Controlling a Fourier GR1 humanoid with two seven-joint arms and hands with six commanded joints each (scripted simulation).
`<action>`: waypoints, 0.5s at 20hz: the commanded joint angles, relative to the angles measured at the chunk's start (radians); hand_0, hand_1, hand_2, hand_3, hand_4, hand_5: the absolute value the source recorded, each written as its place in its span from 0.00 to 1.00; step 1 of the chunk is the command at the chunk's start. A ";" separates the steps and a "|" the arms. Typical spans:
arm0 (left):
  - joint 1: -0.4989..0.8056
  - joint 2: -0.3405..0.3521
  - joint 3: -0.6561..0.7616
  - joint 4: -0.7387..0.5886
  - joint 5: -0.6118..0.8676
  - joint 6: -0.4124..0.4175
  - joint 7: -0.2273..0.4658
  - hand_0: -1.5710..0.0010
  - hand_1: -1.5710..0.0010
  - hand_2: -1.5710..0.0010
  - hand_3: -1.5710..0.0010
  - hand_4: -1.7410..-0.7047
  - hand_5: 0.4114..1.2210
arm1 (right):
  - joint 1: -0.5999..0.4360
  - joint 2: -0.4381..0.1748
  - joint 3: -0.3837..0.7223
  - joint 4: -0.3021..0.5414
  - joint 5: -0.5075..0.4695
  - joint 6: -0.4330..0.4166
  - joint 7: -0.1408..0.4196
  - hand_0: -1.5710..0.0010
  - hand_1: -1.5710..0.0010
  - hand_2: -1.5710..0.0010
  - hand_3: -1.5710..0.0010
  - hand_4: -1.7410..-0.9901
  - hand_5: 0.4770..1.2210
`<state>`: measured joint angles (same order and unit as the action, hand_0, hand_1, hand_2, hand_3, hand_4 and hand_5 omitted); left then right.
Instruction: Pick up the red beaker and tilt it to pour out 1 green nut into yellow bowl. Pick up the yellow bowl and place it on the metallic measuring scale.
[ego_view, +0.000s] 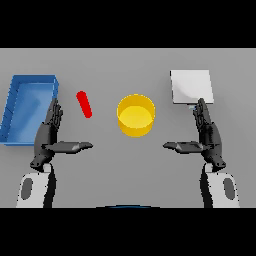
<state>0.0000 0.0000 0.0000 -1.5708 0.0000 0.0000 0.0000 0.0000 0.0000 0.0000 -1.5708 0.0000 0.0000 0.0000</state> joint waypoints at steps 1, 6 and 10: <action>-0.003 0.002 0.002 0.002 0.002 0.001 0.002 1.00 1.00 1.00 1.00 0.62 0.26 | 0.000 0.001 0.000 0.000 0.000 -0.001 0.000 1.00 1.00 1.00 1.00 0.82 0.25; -0.024 0.020 0.026 0.025 0.020 -0.010 0.002 1.00 1.00 1.00 1.00 0.62 0.26 | -0.008 0.001 -0.001 0.004 -0.003 0.000 0.002 1.00 1.00 1.00 1.00 0.82 0.25; 0.074 0.050 -0.061 -0.093 -0.107 0.009 -0.029 1.00 1.00 1.00 1.00 0.63 0.25 | 0.101 -0.040 0.141 -0.099 0.257 -0.052 -0.143 1.00 1.00 1.00 1.00 0.82 0.25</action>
<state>0.0735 0.0502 -0.0604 -1.6637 -0.1065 0.0089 -0.0324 0.1017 -0.0399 0.1409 -1.6696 0.2571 -0.0514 -0.1461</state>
